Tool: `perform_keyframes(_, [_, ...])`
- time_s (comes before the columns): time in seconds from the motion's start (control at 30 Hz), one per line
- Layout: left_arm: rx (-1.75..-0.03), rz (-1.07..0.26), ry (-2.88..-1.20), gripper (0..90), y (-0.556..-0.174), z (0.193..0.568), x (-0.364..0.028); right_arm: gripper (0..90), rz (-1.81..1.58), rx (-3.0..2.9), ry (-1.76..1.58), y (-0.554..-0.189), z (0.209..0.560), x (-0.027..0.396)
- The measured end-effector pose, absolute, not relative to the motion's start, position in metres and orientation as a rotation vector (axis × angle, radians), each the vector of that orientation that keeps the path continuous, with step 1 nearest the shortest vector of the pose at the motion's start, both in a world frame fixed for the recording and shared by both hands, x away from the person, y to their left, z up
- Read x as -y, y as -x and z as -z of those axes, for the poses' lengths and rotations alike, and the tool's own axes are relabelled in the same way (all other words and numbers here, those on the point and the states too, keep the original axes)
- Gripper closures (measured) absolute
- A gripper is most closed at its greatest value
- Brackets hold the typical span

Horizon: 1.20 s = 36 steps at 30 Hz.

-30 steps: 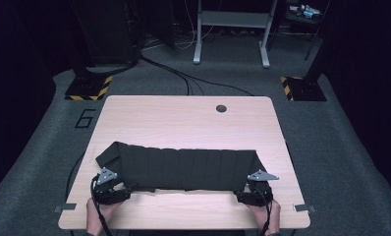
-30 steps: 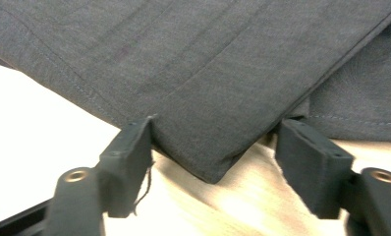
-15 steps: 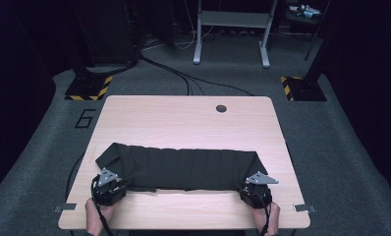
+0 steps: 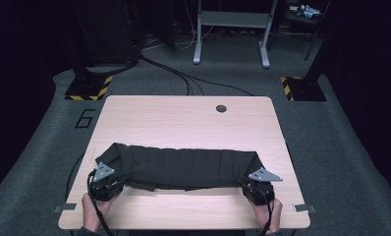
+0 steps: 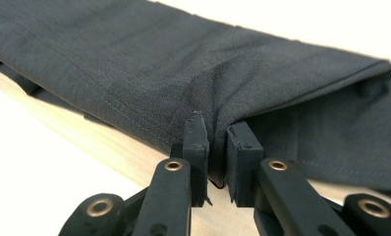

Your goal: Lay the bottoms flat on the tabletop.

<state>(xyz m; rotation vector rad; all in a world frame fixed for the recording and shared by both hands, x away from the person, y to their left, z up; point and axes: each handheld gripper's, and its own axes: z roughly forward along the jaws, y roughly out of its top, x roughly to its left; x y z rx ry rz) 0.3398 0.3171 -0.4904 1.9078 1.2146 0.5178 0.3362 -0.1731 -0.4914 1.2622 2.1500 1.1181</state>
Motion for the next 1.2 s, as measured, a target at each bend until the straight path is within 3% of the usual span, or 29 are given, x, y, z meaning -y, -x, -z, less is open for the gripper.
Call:
perform_keyframes(0.53, [-1.175, -0.536, -1.91, 77.8, -0.351, 0.47, -0.317, 80.2, -1.171, -2.121, -1.249, -0.344, 0.471, 0.176])
perform_keyframes(0.77, [-1.193, -0.472, -1.99, 71.4, -0.359, 0.475, -0.317, 81.0, -1.182, -2.109, -1.248, -0.35, 0.465, 0.175])
perform_keyframes(0.93, [-1.188, -0.486, -1.972, 76.2, -0.36, 0.473, -0.318, 81.2, -1.186, -2.097, -1.243, -0.354, 0.46, 0.173])
perform_keyframes(1.2, [-1.159, -0.507, -1.944, 76.5, -0.372, 0.453, -0.319, 81.3, -1.179, -2.081, -1.226, -0.368, 0.445, 0.173])
